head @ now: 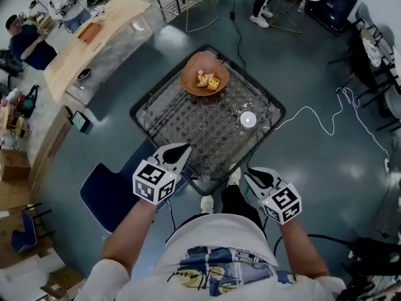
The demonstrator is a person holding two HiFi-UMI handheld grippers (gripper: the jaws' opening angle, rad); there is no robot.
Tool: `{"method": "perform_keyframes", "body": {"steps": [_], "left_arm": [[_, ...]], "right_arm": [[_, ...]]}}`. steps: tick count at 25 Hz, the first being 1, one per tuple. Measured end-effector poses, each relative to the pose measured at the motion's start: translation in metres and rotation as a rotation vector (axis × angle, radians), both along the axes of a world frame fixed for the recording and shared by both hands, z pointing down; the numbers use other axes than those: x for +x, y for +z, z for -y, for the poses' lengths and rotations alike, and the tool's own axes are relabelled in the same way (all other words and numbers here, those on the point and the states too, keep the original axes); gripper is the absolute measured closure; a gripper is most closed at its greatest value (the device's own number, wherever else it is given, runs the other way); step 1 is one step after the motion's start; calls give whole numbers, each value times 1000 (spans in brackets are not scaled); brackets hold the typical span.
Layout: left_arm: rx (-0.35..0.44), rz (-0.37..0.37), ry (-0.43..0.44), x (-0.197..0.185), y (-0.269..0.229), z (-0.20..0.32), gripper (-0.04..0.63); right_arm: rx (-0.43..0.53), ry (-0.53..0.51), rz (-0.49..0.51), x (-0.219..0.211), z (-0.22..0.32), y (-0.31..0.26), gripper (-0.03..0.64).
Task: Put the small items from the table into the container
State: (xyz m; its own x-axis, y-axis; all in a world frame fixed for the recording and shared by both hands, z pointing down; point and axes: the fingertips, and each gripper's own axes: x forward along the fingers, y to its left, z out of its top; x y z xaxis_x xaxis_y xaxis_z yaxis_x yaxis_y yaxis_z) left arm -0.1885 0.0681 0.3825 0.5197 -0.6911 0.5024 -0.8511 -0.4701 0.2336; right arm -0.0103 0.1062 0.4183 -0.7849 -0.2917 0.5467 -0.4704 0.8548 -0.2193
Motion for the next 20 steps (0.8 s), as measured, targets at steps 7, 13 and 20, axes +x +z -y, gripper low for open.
{"method": "perform_keyframes", "body": {"steps": [7, 13, 20], "left_arm": [[60, -55, 156, 38, -45, -101, 586], [117, -77, 242, 52, -75, -155, 586], [144, -85, 247, 43, -80, -186, 586]], "right_arm": [[72, -14, 13, -25, -61, -27, 558], [141, -20, 29, -40, -104, -52, 558], [194, -67, 26, -64, -129, -64, 561]]}}
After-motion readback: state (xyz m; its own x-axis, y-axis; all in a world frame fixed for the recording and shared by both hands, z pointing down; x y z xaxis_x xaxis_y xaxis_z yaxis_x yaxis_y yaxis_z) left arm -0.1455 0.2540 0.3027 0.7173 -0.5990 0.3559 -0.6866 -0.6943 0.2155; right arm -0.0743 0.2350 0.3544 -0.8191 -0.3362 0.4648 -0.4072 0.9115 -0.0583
